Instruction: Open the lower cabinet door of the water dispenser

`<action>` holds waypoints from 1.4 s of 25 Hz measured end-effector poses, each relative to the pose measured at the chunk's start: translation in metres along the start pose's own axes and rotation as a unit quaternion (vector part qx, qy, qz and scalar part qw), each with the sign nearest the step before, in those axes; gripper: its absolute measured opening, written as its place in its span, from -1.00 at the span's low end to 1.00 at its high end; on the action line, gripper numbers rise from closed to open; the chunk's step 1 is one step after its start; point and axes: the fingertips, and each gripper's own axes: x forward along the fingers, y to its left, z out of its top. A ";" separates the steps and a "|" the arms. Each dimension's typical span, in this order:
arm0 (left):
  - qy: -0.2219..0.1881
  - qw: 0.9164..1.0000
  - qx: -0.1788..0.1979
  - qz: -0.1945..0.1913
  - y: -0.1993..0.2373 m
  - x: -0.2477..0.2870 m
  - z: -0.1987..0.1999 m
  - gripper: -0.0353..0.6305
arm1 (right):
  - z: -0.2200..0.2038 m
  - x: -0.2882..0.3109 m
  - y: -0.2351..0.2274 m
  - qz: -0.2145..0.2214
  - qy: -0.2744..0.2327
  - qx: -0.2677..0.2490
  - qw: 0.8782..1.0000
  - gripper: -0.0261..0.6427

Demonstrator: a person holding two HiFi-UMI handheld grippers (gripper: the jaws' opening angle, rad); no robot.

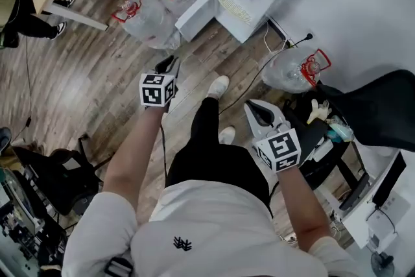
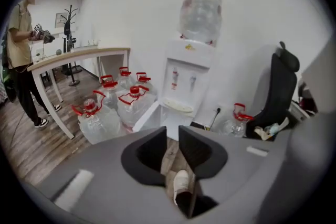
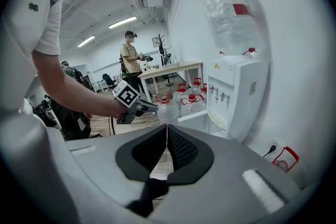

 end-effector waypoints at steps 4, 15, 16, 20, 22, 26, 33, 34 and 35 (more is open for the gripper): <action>-0.021 0.998 0.002 -0.065 -0.058 -0.074 0.010 -0.57 | 0.012 -0.040 0.019 -0.005 -0.019 -0.006 1.000 -0.91; -0.034 0.974 0.052 -0.217 -0.190 -0.241 0.037 -0.73 | 0.021 -0.130 0.083 0.011 -0.017 -0.004 1.000 -0.92; -0.031 0.971 0.063 -0.230 -0.200 -0.250 0.038 -0.73 | 0.022 -0.136 0.088 0.009 -0.020 -0.004 1.000 -0.92; -0.025 0.954 0.111 -0.276 -0.230 -0.280 0.042 -0.72 | 0.023 -0.151 0.103 -0.005 -0.024 -0.004 1.000 -0.92; -0.024 0.948 0.125 -0.293 -0.237 -0.293 0.044 -0.72 | 0.022 -0.154 0.110 -0.014 -0.024 0.000 1.000 -0.92; -0.034 0.946 0.125 -0.299 -0.225 -0.315 0.051 -0.73 | 0.029 -0.153 0.135 -0.018 -0.028 0.001 0.999 -0.92; -0.030 0.944 0.124 -0.304 -0.188 -0.345 0.037 -0.72 | 0.039 -0.136 0.189 -0.017 -0.027 0.002 0.999 -0.92; -0.031 0.944 0.127 -0.304 -0.181 -0.349 0.035 -0.72 | 0.039 -0.135 0.196 -0.020 -0.026 0.000 0.999 -0.92; -0.031 0.944 0.128 -0.304 -0.175 -0.353 0.032 -0.73 | 0.039 -0.133 0.204 -0.023 -0.025 0.000 0.999 -0.92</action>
